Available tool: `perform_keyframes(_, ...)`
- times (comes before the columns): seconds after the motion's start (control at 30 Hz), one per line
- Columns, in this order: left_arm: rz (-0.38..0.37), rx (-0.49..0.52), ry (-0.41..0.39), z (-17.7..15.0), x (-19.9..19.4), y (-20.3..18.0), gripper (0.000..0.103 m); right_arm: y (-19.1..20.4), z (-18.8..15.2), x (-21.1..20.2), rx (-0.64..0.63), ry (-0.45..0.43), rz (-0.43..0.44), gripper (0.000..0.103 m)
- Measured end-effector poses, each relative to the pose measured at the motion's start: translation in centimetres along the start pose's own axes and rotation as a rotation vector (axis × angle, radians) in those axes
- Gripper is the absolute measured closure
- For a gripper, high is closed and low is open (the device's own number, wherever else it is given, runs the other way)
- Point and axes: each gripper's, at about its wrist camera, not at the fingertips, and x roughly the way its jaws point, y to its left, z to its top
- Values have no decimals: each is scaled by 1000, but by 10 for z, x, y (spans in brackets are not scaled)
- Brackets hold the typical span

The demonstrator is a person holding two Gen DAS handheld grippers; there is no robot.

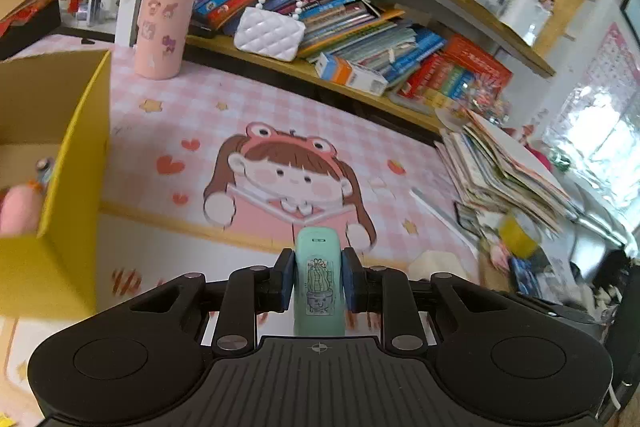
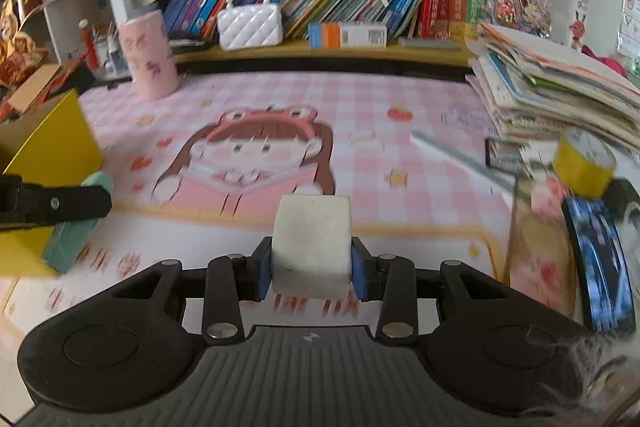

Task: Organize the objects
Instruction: 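Lift the mint-green item with the left tool while the right tool lifts the white block, then carry the mint-green item into the yellow box while the right tool carries the white block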

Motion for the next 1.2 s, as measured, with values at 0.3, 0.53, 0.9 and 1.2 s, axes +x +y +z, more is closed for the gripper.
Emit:
perform_keyframes(0.3, -38, 15, 8, -33, -50, 20, 80, 59, -42, -38, -33, 60, 26, 67)
perform_keyframes(0.53, -27, -9, -13, -54, -97, 51, 80, 108, -67, -63, -86, 68, 55, 67)
perform_keyframes(0.9, 34, -98, -66, -77, -163, 110, 80, 182, -88, -89, -169, 43, 120, 67)
perform_keyframes(1.2, 103, -135, -150, -87, -214, 146, 80, 242, -92, -99, -260, 15, 209, 67)
